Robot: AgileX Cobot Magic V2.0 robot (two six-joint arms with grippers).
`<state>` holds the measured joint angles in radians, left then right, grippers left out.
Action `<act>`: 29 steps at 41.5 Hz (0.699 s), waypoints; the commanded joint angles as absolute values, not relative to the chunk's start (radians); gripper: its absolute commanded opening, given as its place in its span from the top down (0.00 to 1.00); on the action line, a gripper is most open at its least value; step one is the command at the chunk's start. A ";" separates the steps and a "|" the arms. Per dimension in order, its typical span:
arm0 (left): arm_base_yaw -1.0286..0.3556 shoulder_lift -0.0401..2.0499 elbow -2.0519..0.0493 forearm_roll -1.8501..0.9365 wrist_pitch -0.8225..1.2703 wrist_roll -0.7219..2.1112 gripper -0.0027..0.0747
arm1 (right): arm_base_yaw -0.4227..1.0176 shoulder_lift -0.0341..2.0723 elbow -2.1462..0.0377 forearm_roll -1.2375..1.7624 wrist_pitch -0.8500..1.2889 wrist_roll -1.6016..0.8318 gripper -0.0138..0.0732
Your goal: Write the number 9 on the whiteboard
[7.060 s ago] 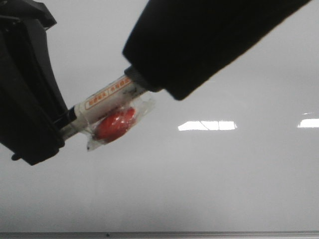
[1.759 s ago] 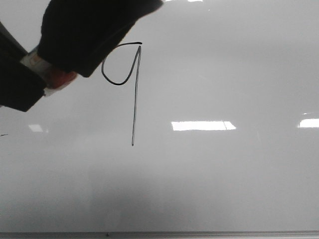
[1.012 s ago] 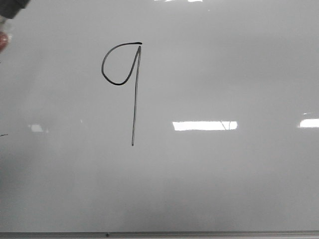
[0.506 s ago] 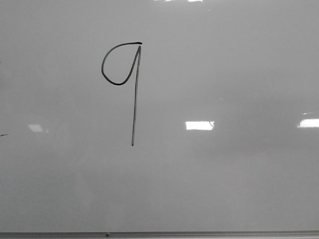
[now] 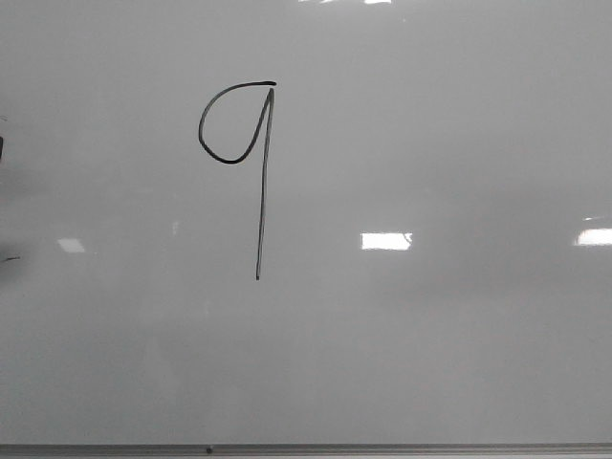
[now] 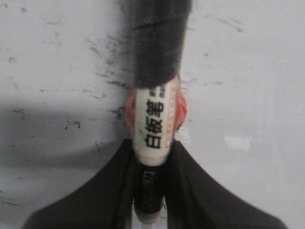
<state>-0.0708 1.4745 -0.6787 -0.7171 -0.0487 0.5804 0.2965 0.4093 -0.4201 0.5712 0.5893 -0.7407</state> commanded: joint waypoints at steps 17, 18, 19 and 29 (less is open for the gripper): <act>-0.076 1.444 -0.716 -0.723 -0.099 0.572 0.44 | 0.291 0.414 -0.444 0.598 0.524 -0.737 0.92; -0.076 1.434 -0.716 -0.723 -0.085 0.572 0.42 | 0.291 0.414 -0.444 0.598 0.524 -0.737 0.92; -0.076 1.419 -0.716 -0.716 -0.073 0.572 0.40 | 0.291 0.414 -0.444 0.598 0.524 -0.737 0.92; -0.076 1.009 -0.567 -0.692 -0.022 0.572 0.44 | 0.291 0.414 -0.444 0.598 0.523 -0.737 0.92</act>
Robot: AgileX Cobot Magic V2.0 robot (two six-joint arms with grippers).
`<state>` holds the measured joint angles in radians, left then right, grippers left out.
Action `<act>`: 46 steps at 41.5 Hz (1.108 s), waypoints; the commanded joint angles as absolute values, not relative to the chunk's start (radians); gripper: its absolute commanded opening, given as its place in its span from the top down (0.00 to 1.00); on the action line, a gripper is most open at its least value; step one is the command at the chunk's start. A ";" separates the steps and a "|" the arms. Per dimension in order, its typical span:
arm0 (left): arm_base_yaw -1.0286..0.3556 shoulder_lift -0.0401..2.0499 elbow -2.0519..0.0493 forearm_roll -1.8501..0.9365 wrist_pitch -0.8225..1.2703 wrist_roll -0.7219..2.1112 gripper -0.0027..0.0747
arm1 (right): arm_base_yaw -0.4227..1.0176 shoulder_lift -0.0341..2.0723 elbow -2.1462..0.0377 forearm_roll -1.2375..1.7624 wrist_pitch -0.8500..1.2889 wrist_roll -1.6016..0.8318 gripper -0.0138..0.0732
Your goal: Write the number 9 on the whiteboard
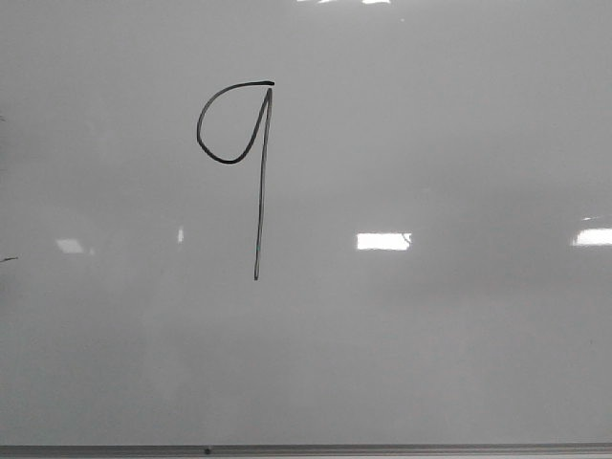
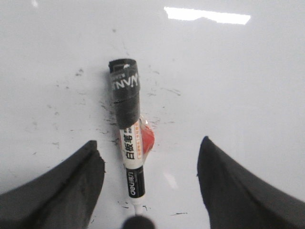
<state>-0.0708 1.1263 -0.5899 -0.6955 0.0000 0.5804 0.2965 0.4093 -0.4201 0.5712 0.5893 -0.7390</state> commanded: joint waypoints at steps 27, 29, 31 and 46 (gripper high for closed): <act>-0.076 0.168 -0.405 -0.686 0.146 0.572 0.99 | 0.291 0.414 -0.444 0.598 0.523 -0.737 0.92; -0.076 0.168 -0.405 -0.686 0.146 0.572 0.99 | 0.291 0.414 -0.444 0.598 0.523 -0.737 0.92; -0.076 0.168 -0.405 -0.683 0.146 0.572 0.99 | 0.291 0.414 -0.444 0.598 0.523 -0.737 0.92; -0.074 0.141 -0.359 -0.323 0.126 0.290 0.99 | 0.291 0.414 -0.444 0.598 0.523 -0.737 0.92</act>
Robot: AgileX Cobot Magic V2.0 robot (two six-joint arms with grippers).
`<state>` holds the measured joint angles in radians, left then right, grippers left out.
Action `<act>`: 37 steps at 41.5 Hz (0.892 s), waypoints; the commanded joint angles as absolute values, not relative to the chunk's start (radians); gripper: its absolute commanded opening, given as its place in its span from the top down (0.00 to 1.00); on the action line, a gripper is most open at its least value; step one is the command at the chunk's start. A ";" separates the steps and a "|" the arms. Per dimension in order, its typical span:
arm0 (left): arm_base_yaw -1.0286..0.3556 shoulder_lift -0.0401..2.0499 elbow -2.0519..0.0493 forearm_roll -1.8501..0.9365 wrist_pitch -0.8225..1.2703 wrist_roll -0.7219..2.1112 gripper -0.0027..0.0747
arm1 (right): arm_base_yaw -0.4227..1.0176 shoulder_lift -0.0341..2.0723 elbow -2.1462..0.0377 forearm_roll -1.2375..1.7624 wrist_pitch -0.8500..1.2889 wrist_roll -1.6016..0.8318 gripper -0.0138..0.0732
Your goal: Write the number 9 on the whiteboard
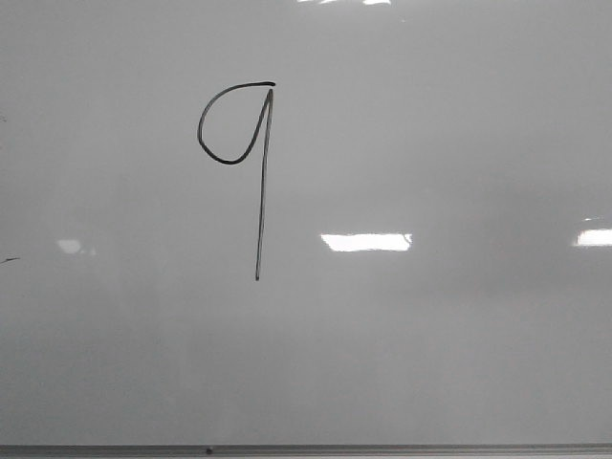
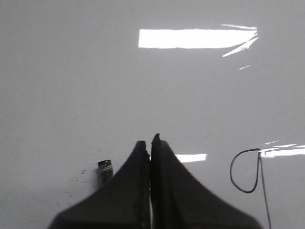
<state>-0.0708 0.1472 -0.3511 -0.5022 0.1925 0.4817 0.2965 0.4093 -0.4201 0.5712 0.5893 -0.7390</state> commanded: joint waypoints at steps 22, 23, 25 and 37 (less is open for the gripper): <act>-0.030 -0.026 -0.006 -0.042 0.068 0.013 0.99 | 0.291 0.415 -0.444 0.598 0.529 -0.737 0.92; -0.023 -0.026 0.008 -0.042 0.055 0.013 0.99 | 0.291 0.415 -0.444 0.598 0.529 -0.737 0.92; -0.009 -0.026 0.010 -0.045 0.076 0.013 0.99 | 0.291 0.415 -0.444 0.598 0.529 -0.737 0.92; 0.015 -0.026 0.009 -0.045 0.072 0.013 0.99 | 0.291 0.415 -0.444 0.598 0.530 -0.737 0.92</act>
